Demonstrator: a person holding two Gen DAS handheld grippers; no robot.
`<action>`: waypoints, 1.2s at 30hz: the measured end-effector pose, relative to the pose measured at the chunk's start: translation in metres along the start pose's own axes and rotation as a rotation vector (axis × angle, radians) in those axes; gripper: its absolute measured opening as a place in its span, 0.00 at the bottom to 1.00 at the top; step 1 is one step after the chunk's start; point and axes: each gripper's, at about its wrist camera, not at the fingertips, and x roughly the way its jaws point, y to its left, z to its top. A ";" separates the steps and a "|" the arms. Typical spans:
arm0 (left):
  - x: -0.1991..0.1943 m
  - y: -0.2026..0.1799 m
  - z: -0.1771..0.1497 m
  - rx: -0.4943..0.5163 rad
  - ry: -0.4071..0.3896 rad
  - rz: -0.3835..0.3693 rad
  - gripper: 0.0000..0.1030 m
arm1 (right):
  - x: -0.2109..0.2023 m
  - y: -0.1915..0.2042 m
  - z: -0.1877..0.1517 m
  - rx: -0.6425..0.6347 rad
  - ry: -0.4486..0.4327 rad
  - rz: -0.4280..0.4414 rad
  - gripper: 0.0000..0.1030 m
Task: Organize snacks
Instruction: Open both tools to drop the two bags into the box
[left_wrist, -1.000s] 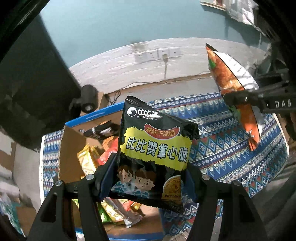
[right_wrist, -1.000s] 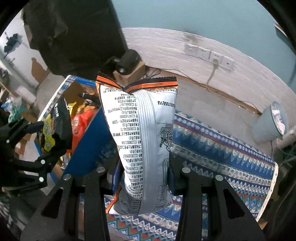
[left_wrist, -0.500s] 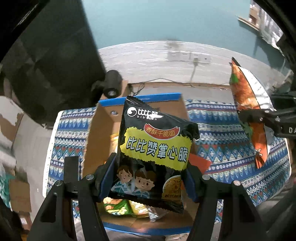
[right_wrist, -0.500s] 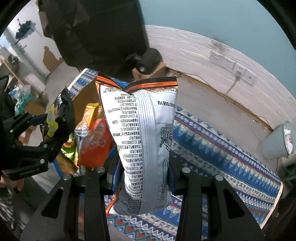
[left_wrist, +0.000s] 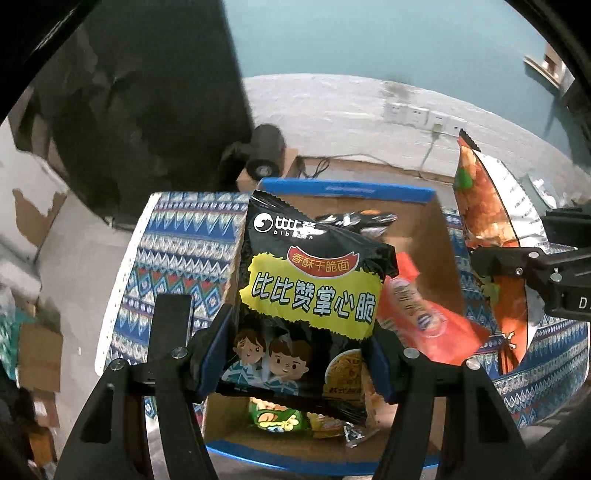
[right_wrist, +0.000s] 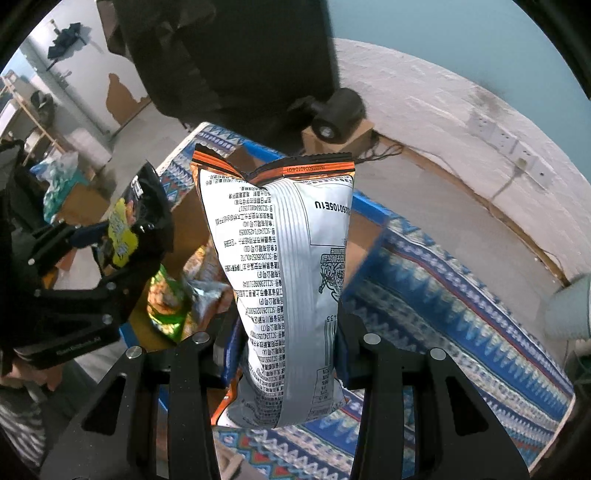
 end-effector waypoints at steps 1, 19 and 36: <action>0.002 0.003 -0.001 -0.005 0.003 0.000 0.65 | 0.005 0.002 0.002 0.005 0.003 0.005 0.39; 0.014 0.023 -0.003 -0.094 0.035 0.006 0.77 | 0.016 0.018 0.019 0.022 -0.049 0.056 0.71; -0.055 0.000 -0.005 -0.055 -0.089 -0.020 0.84 | -0.043 0.011 -0.024 0.031 -0.141 -0.008 0.74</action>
